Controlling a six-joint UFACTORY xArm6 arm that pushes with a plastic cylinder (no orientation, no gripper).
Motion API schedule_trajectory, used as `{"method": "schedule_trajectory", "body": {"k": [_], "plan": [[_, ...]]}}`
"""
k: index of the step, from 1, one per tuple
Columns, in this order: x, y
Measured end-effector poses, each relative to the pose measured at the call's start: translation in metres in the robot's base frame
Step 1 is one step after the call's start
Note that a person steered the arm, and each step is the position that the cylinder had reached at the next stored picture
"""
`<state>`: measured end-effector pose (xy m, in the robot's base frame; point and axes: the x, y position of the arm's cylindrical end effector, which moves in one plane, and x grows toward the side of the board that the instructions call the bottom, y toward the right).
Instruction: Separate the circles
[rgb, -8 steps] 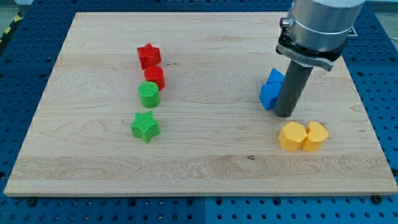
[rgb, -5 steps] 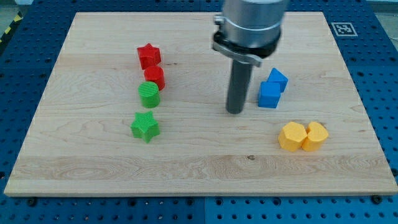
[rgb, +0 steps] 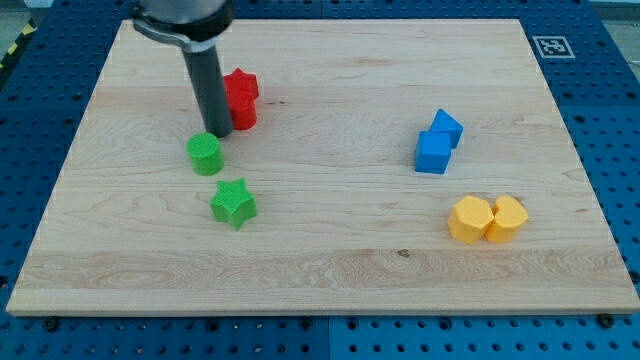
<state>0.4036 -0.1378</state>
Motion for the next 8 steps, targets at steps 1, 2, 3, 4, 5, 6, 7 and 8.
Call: {"method": "schedule_trajectory", "body": {"k": [1, 2, 3, 4, 5, 6, 7, 8], "plan": [[0.001, -0.023], [0.014, -0.005], [0.037, 0.015], [0.066, 0.017], [0.069, 0.017], [0.055, 0.033], [0.032, 0.078], [-0.011, 0.125]]}}
